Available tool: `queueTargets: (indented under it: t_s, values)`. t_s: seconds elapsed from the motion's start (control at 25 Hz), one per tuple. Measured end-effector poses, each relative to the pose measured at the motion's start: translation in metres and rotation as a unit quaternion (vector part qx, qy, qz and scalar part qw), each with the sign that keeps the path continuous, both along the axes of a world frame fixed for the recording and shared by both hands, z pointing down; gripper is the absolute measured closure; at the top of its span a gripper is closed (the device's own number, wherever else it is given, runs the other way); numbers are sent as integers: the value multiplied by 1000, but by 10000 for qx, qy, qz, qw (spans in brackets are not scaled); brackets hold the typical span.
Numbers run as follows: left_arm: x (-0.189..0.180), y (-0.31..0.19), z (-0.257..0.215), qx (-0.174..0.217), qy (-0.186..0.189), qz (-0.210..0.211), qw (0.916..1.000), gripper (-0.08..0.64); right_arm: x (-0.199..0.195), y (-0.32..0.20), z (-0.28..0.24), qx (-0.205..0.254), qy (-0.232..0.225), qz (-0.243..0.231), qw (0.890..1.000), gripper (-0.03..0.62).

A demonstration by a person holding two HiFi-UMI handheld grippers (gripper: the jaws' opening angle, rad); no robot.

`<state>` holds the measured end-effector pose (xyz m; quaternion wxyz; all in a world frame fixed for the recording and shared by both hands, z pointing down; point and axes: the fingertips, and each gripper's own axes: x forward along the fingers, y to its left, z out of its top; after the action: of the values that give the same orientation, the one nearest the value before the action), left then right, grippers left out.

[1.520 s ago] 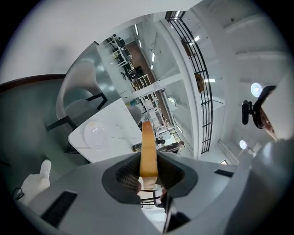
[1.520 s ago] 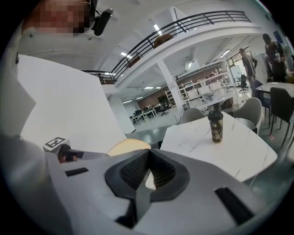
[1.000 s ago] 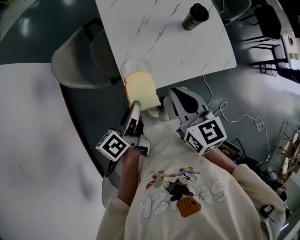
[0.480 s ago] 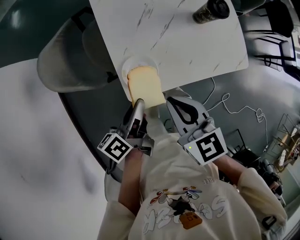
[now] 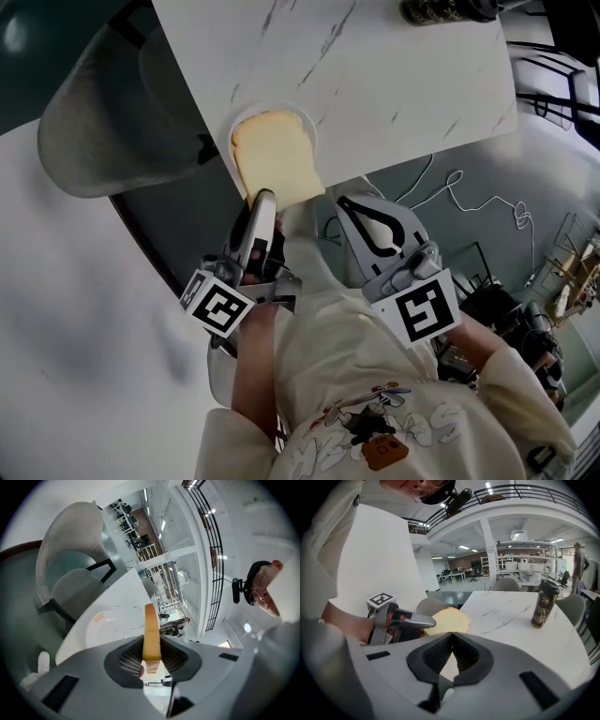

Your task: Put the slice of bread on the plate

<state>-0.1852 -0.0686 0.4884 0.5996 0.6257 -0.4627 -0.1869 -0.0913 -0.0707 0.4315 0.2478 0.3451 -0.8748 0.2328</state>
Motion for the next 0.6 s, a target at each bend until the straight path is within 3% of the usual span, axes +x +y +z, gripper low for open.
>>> queueTargets:
  t_s: [0.36,0.6]
  values:
    - [1,-4,23,-229,-61,-188,9995,463,-10,-6,29,-37,27,-304,9995,588]
    - [9,-12,49,-470,-344,-60,9983,463,-17,-4,54,-148,43,-637,9979,588]
